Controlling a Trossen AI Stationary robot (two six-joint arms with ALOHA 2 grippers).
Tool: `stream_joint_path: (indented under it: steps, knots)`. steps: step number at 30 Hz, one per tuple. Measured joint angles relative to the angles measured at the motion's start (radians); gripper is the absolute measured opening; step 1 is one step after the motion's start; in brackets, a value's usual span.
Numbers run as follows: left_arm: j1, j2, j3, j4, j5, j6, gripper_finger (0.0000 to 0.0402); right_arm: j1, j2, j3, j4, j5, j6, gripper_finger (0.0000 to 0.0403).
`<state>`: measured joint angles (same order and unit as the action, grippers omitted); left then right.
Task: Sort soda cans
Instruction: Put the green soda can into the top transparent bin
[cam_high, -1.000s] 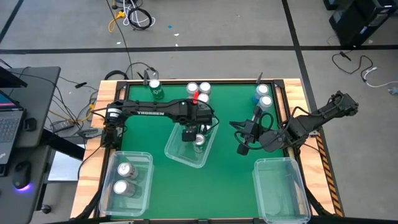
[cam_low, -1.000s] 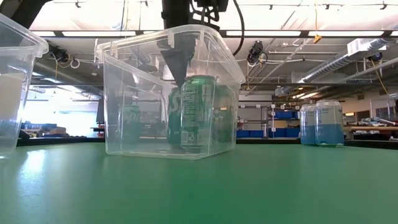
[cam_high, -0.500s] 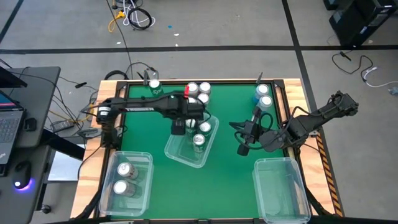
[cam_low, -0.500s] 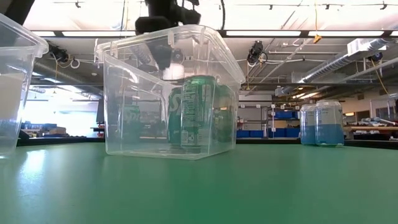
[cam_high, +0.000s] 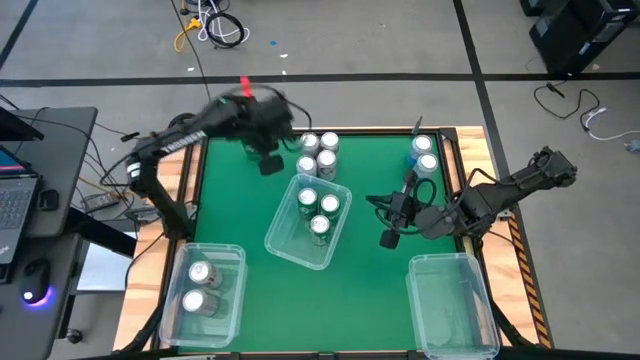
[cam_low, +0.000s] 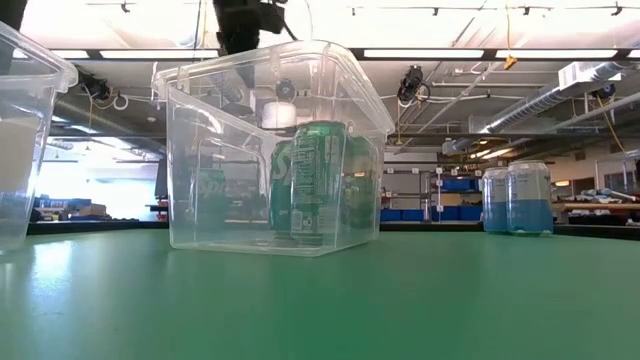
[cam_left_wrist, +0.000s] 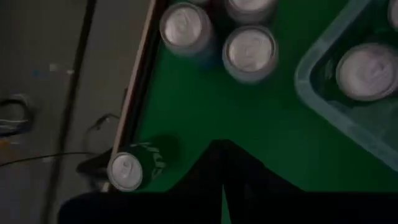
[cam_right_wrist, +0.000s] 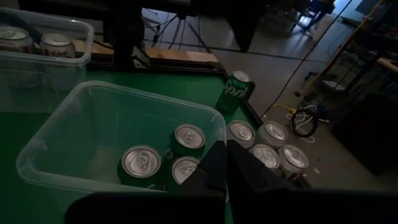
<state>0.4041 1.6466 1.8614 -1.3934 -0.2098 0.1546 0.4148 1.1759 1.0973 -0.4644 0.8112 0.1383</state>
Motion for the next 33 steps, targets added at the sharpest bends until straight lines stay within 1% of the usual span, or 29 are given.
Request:
stream_joint_path:
  steps: [3, 8, 10, 12, 14, 17, 19, 21, 24, 26, 27, 29, 33]
  knots:
    - [0.094, -0.021, 0.000, -0.003, 0.014, -0.001, 0.0008, -0.014, 0.000, 0.000, 0.000, -0.009, 0.000, 0.0000]
    - [0.228, -0.012, -0.001, -0.057, 0.022, -0.007, 0.0006, -0.031, 0.000, 0.000, 0.000, -0.023, 0.001, 0.0000]
    - [0.270, 0.002, -0.001, -0.059, 0.024, -0.018, 0.0012, -0.036, 0.000, 0.000, 0.000, -0.024, 0.004, 0.0000]
    - [0.303, 0.024, -0.001, -0.058, 0.037, -0.043, 0.0027, -0.040, 0.000, 0.000, 0.000, -0.030, 0.017, 0.0000]
    - [0.335, 0.038, -0.002, -0.058, 0.072, -0.059, 0.0050, -0.042, 0.000, 0.000, 0.000, -0.032, 0.022, 0.0000]
    - [0.366, 0.052, -0.017, -0.031, 0.154, -0.062, 0.0097, -0.042, 0.000, 0.000, 0.000, -0.051, 0.020, 0.0000]
    - [0.370, 0.054, -0.055, -0.004, 0.165, -0.060, 0.0135, -0.042, 0.000, 0.000, -0.001, -0.055, 0.020, 0.0000]
    - [0.372, 0.054, -0.103, 0.000, 0.144, -0.060, 0.0175, -0.042, 0.000, -0.005, 0.003, -0.056, 0.020, 0.0000]
    - [0.382, 0.054, -0.180, 0.006, 0.052, -0.058, 0.0233, -0.042, 0.000, -0.032, 0.031, -0.057, 0.007, 0.0000]
    - [0.391, 0.054, -0.228, 0.031, -0.009, -0.056, 0.0264, -0.044, 0.000, -0.057, 0.057, -0.058, -0.006, 0.0000]
    - [0.397, 0.054, -0.248, 0.046, -0.018, -0.057, 0.0276, -0.045, 0.000, -0.069, 0.074, -0.061, -0.008, 0.0000]
    - [0.409, 0.054, -0.280, 0.072, 0.002, -0.053, 0.0293, -0.052, 0.000, -0.086, 0.090, -0.077, -0.009, 0.0000]
    - [0.437, 0.054, -0.319, 0.147, 0.074, -0.038, 0.0307, -0.064, 0.000, -0.110, 0.128, -0.104, -0.010, 0.0000]
